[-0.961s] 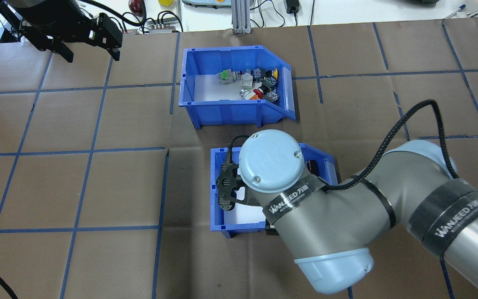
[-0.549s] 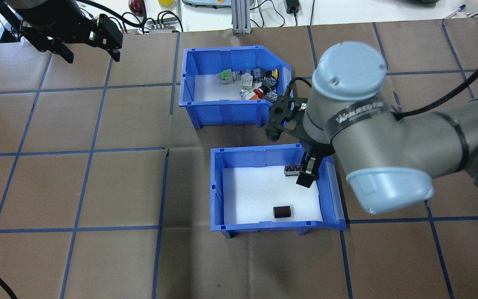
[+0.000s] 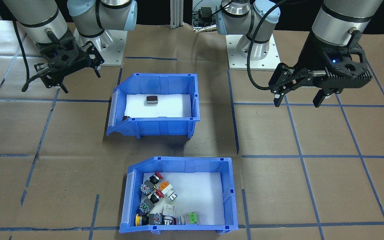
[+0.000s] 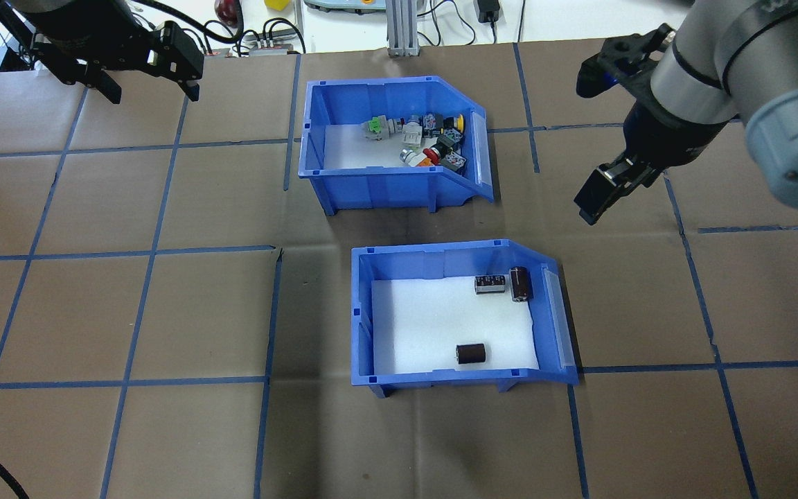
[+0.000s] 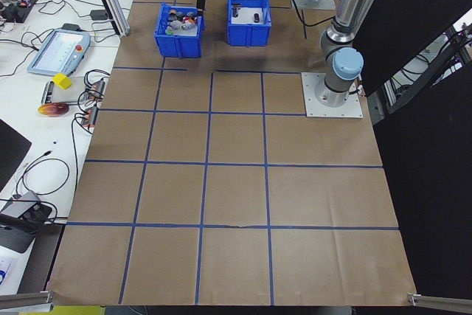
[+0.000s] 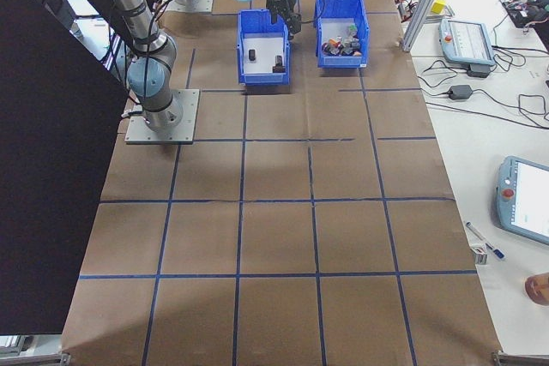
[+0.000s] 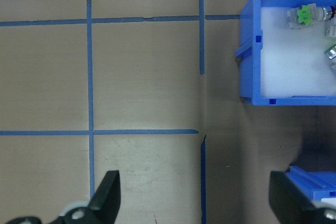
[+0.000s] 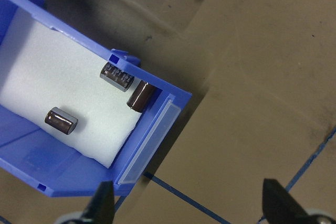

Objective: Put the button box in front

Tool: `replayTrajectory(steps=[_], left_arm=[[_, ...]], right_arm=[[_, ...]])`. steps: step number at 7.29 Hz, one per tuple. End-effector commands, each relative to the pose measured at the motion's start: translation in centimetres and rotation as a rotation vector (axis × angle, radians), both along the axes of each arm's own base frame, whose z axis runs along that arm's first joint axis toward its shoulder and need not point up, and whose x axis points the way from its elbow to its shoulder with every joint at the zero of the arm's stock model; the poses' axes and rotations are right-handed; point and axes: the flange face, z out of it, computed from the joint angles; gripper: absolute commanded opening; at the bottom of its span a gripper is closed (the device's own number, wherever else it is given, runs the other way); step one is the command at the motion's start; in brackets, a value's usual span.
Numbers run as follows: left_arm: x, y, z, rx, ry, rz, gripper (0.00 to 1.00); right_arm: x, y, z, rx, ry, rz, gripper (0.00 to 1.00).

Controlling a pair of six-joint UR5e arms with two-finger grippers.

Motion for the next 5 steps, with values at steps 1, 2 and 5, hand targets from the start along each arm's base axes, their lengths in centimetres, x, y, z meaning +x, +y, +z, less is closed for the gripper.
replayTrajectory(steps=[1, 2, 5], left_arm=[[0.0, 0.0, 0.1, -0.001, 0.0, 0.0, 0.99], [0.0, 0.0, 0.2, -0.003, 0.0, 0.0, 0.99], [0.0, 0.0, 0.5, -0.009, -0.001, -0.001, 0.99]], right_arm=[[-1.1, -1.6, 1.6, -0.008, 0.0, -0.417, 1.0], [-1.2, -2.9, 1.9, -0.004, 0.008, -0.544, 1.0], [-0.2, -3.4, 1.5, 0.016, 0.045, -0.603, 1.0]])
